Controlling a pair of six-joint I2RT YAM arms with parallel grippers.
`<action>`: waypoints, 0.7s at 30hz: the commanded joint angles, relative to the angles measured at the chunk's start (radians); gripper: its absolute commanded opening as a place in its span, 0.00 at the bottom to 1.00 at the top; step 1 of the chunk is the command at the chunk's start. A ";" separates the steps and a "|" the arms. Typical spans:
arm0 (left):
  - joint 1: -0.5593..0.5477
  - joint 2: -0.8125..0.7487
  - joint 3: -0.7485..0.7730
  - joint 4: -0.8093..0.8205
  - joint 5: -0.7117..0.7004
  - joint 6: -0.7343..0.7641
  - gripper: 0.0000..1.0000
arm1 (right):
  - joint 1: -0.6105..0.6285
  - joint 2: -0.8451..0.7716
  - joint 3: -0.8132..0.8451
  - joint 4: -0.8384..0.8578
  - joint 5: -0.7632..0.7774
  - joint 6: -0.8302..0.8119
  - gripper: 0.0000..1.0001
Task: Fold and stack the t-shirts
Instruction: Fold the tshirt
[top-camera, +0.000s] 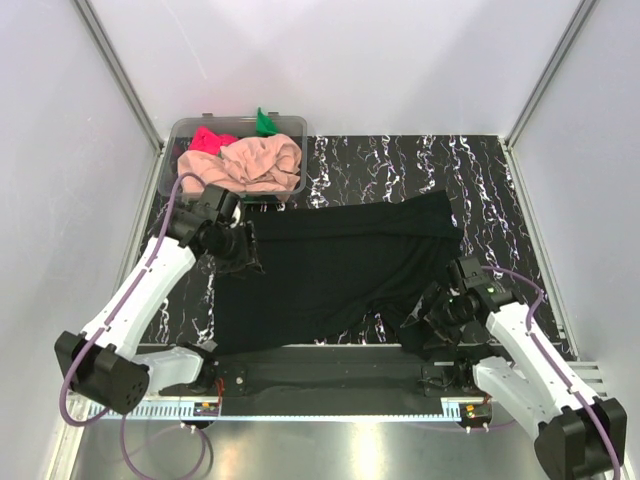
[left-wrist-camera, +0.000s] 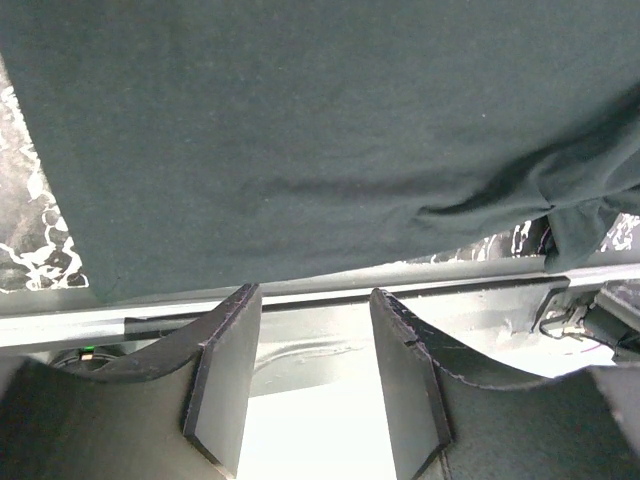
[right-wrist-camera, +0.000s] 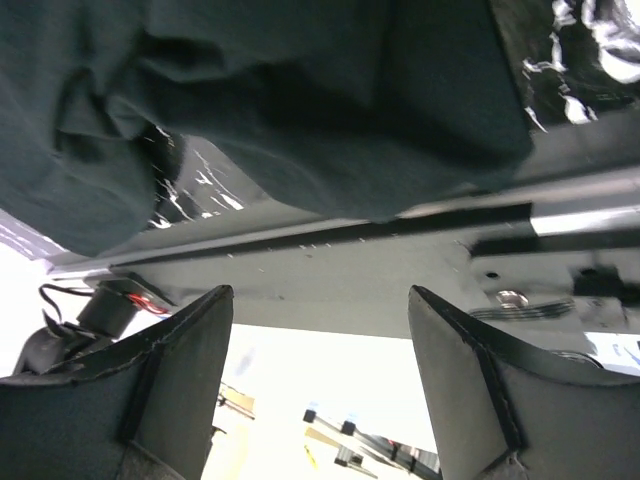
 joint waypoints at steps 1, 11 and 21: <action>-0.023 0.021 0.089 0.011 0.031 0.021 0.52 | 0.013 0.053 0.005 0.093 0.015 0.037 0.79; -0.034 0.009 0.129 -0.035 -0.009 0.029 0.52 | 0.017 0.146 -0.042 0.204 -0.007 0.094 0.80; -0.034 0.009 0.109 -0.035 -0.015 0.021 0.51 | 0.017 0.305 -0.007 0.166 -0.014 0.023 0.80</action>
